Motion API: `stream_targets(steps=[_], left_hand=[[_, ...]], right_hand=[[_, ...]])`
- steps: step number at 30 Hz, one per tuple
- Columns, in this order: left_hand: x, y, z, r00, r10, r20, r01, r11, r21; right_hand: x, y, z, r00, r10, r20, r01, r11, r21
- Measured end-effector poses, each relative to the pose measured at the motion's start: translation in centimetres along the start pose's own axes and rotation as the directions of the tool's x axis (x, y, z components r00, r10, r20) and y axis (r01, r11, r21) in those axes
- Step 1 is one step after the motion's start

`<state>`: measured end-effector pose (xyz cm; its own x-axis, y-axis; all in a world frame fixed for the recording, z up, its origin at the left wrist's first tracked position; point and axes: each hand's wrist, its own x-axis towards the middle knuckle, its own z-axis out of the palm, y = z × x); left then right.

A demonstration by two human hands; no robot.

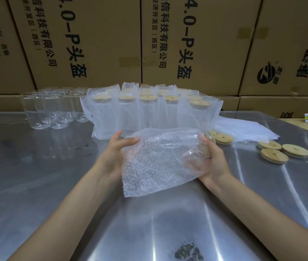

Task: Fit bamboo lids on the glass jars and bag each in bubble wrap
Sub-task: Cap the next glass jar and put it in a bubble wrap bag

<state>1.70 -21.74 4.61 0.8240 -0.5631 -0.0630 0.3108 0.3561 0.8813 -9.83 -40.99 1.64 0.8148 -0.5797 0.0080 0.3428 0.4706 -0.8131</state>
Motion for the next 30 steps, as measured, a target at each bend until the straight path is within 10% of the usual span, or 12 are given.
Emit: stream_targets(steps=[10, 30], left_hand=[[0.5, 0.3, -0.9, 0.963, -0.091, 0.252, 0.07, 0.993, 0.093], [-1.7, -2.7, 1.8, 0.971, 0.147, 0.186, -0.209, 0.9, 0.382]], right_hand=[[0.2, -0.4, -0.6, 0.996, -0.02, -0.091, 0.026, 0.997, 0.072], [-0.8, 0.2, 1.0, 0.981, 0.129, 0.145, -0.118, 0.989, -0.084]])
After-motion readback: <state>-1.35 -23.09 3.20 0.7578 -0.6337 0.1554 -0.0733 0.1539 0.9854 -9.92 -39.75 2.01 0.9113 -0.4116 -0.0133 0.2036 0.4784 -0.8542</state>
